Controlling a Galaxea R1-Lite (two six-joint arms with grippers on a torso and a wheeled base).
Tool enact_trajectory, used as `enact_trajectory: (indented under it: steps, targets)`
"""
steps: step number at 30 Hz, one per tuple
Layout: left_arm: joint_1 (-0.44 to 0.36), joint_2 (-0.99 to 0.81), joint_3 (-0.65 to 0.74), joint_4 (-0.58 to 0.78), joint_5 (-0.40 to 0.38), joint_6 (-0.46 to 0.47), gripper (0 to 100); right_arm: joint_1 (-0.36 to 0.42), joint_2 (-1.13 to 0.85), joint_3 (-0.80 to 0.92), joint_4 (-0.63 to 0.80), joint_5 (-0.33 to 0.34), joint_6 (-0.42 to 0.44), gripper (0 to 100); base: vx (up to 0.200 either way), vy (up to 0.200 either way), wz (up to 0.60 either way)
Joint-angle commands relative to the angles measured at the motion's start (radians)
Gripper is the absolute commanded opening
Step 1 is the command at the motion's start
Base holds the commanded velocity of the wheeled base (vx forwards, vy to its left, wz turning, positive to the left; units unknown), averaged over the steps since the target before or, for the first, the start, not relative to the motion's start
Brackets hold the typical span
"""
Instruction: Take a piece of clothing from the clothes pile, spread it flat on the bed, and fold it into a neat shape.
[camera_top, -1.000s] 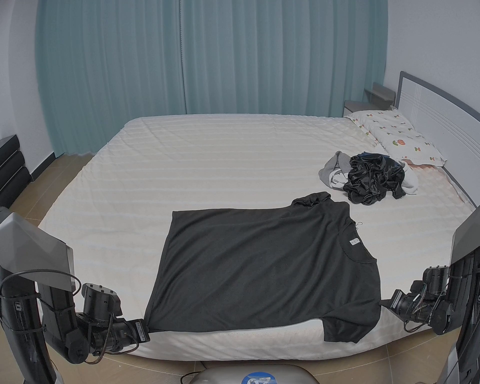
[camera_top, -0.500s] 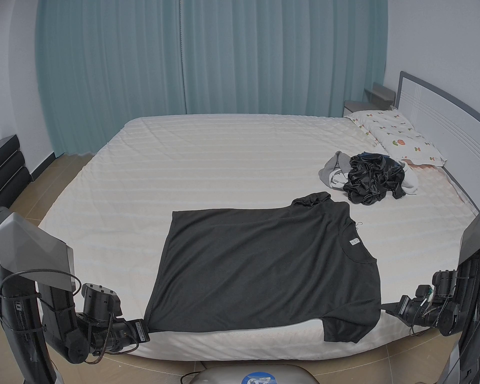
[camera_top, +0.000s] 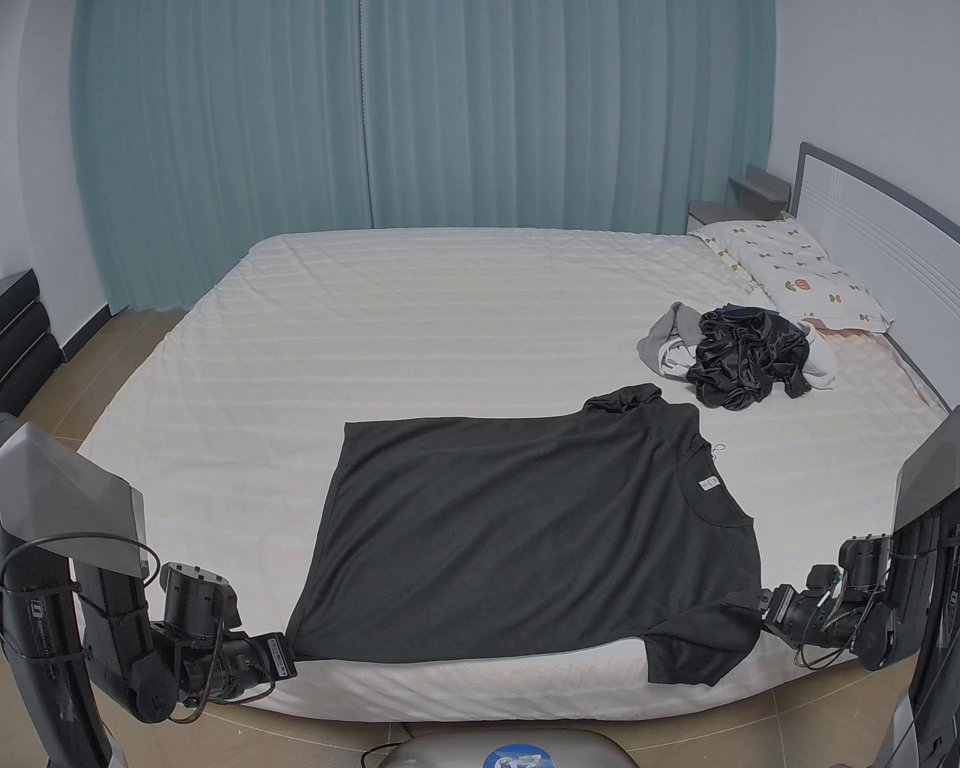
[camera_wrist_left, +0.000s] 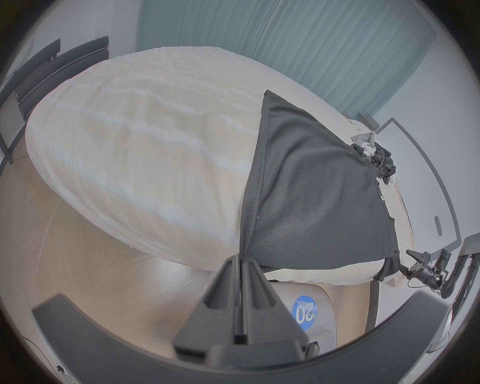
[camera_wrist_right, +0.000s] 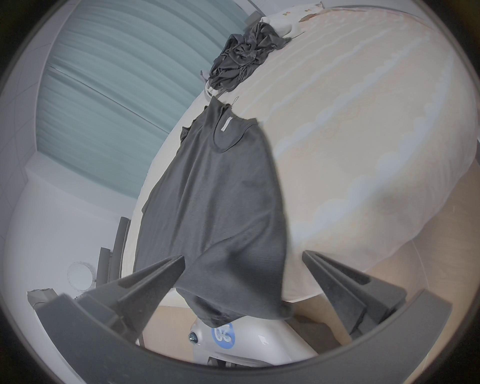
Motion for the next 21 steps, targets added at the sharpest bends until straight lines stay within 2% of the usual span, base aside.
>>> enact_trajectory:
  steps: [1,6,13,21]
  targets:
    - [0.000,0.014,-0.001,-0.001,0.000,-0.001,0,0.026,0.024,-0.037,0.009,-0.039,0.001,0,0.000,0.000,0.00]
    - [0.000,0.012,0.000,-0.001,0.000,0.001,0,-0.024,0.013,-0.002,0.016,-0.039,-0.019,0,0.000,0.000,0.00]
    - [0.000,0.011,0.011,-0.001,0.002,0.007,0,-0.095,0.012,0.055,0.016,-0.038,-0.160,0,0.000,0.000,0.00]
    - [-0.001,0.014,0.031,-0.001,0.000,0.042,0,-0.113,-0.002,0.085,0.014,-0.039,-0.219,0,0.000,0.000,0.00]
